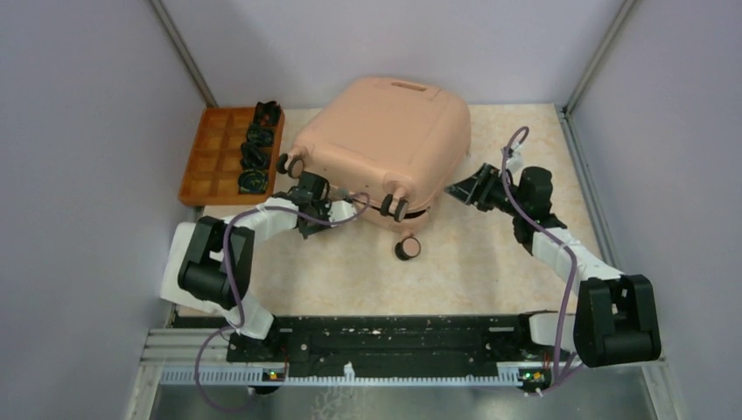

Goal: Pack the luggage
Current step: Zip the luggage at the center of the board.

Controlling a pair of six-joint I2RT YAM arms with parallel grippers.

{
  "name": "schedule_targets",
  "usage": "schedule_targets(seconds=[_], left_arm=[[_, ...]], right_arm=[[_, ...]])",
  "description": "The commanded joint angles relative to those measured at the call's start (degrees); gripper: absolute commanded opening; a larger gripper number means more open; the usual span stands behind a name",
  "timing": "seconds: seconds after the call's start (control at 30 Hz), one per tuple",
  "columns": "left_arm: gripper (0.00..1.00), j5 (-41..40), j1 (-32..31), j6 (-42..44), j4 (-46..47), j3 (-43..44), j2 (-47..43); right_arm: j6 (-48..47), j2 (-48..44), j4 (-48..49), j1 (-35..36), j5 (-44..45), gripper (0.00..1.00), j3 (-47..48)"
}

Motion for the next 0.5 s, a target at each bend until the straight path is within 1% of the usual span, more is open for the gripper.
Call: schedule_targets(seconds=[0.0,0.03,0.1,0.17,0.23,0.3,0.33,0.4,0.47], left_arm=[[0.0,-6.8,9.6,-6.4,4.5,4.3,4.5],[0.0,-4.3,10.7,-9.4,2.2,6.3,5.0],[0.0,1.2,11.4,-12.1,-3.1,9.3,4.3],[0.0,11.0,11.0,-13.9,-7.3,10.5,1.8],[0.07,19.6,10.7,-14.8,-13.1,12.5,0.7],[0.19,27.8,10.6,-13.9,-20.6,15.2,0.5],[0.28,31.1,10.4,-13.1,-24.8,16.3,0.3],[0.41,35.7,10.4,-10.6,-29.5,17.2,-1.2],[0.47,38.8,10.4,-7.5,-32.6,16.6,-4.0]], right_arm=[[-8.4,-2.7,-0.1,0.6,1.1,0.62,-0.7],[-9.6,-3.4,0.2,0.6,1.3,0.63,-1.3],[-13.1,-4.5,-1.2,0.8,1.6,0.64,-1.3],[-16.9,-4.8,-4.7,0.9,1.6,0.64,-0.5],[-20.0,-4.2,-5.9,1.4,0.4,0.64,-0.7],[-22.1,-3.2,-4.4,2.6,-0.5,0.64,-1.5],[-23.0,-2.3,-3.5,3.9,-1.1,0.63,-1.7],[-25.2,-0.1,-2.7,6.0,-2.3,0.63,-1.4],[-26.3,2.5,-1.4,7.1,-3.6,0.62,-0.7]])
